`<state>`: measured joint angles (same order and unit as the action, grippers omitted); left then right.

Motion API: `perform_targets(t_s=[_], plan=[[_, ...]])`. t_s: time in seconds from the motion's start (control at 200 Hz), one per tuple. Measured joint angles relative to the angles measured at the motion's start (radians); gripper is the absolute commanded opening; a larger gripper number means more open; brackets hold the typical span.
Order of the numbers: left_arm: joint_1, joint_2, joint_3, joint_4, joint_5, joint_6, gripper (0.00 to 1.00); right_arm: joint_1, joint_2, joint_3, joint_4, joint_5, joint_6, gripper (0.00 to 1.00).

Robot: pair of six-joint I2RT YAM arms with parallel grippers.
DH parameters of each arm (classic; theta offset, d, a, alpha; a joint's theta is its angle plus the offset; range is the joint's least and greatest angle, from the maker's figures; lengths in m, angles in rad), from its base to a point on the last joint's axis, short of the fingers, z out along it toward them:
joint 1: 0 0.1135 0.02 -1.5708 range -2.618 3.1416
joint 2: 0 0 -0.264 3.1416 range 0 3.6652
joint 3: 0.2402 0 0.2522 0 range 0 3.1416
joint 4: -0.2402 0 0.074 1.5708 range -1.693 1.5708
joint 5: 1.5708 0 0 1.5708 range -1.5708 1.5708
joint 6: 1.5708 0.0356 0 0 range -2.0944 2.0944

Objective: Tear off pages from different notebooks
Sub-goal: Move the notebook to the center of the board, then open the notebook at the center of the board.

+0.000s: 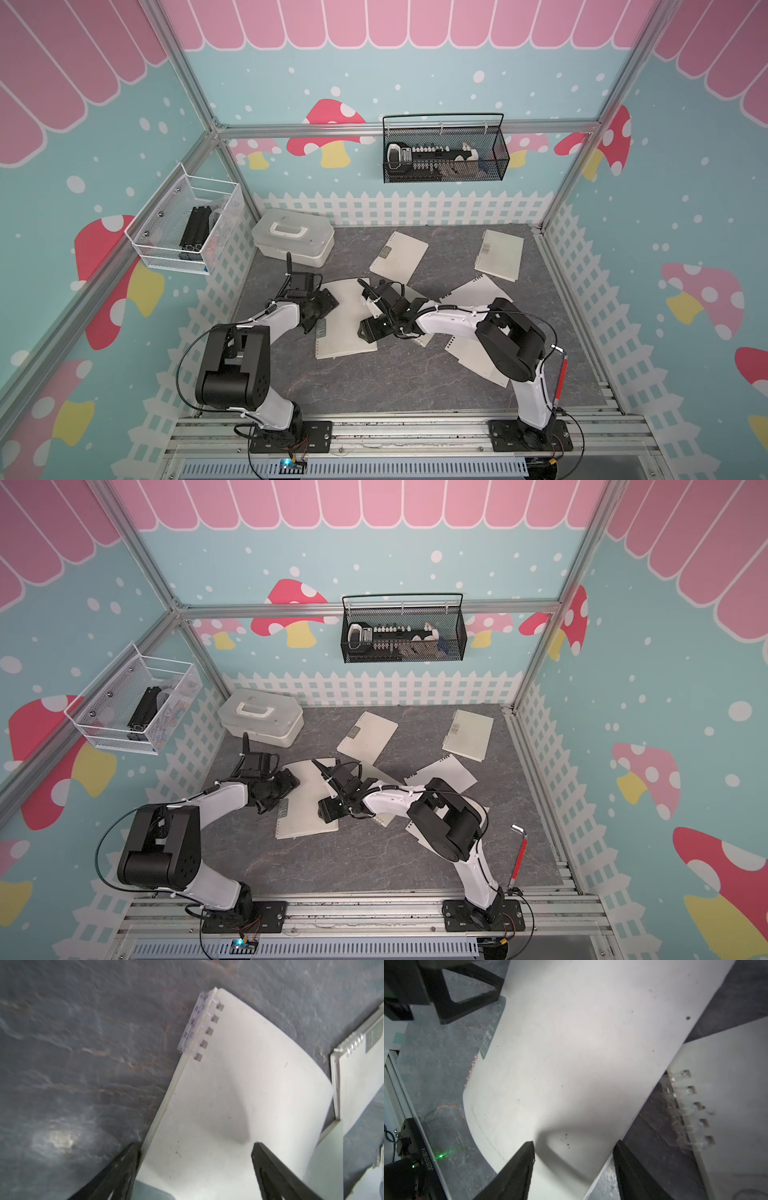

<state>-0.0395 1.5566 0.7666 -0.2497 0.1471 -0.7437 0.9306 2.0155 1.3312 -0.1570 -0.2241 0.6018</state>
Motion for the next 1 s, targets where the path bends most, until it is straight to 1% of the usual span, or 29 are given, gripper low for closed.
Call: perform_targets(t_s=[0.105,0.225,0.425,0.575,0.73,0.855,1.001], plan=[[-0.019,-0.045,-0.045,0.005,0.027,-0.012,0.85,0.003,-0.068,-0.05,0.002,0.007,0.002,0.63],[-0.022,-0.093,-0.089,0.007,0.057,-0.021,0.86,0.006,-0.12,-0.071,0.0,0.017,0.0,0.62],[-0.023,-0.163,-0.117,-0.058,0.103,-0.026,0.95,0.014,-0.149,-0.058,0.014,0.023,-0.019,0.63],[0.03,-0.224,-0.131,-0.087,0.143,-0.018,0.99,0.019,-0.149,-0.047,0.03,-0.013,-0.022,0.63],[0.103,-0.286,-0.149,-0.126,0.169,-0.01,0.99,0.026,-0.149,-0.012,0.07,-0.071,-0.02,0.63],[0.151,-0.396,-0.163,-0.157,0.179,-0.014,0.99,0.046,-0.148,0.014,0.122,-0.131,-0.013,0.64],[0.17,-0.614,-0.17,-0.163,0.179,-0.06,0.99,0.08,-0.114,0.085,0.177,-0.194,-0.012,0.65]])
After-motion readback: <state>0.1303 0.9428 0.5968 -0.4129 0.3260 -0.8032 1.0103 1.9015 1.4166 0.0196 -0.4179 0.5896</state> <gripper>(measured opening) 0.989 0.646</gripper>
